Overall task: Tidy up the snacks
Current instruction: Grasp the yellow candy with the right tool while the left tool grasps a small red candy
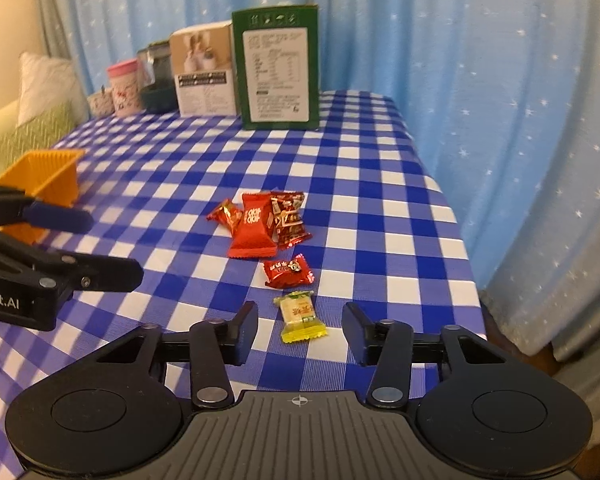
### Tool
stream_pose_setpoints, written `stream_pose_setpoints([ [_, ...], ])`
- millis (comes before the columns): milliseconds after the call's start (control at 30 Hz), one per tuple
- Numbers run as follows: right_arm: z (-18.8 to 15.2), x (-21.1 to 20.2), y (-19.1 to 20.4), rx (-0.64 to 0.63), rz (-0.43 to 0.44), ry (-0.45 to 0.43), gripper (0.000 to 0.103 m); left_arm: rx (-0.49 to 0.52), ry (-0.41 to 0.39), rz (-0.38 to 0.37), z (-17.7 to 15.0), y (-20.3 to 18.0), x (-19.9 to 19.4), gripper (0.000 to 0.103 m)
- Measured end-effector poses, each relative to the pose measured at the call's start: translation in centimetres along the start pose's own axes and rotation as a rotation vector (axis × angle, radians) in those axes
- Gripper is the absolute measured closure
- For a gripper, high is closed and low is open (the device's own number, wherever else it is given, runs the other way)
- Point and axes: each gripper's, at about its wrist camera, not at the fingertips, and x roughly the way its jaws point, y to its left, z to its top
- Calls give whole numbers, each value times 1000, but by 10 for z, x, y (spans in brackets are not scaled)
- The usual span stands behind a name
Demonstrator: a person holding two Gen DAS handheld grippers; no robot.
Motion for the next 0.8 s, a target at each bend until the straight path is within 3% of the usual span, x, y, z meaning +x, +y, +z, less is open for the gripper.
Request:
stream_pose_setpoints([
  [500, -4, 52, 1, -112, 1, 47, 72, 37, 18, -31, 1, 2, 32, 32],
  [600, -4, 52, 1, -98, 8, 41, 80, 46, 15, -41, 1, 1, 34, 33],
  [800, -2, 39, -5, -13, -1, 3, 81, 66, 2, -89, 7, -7, 44, 39],
])
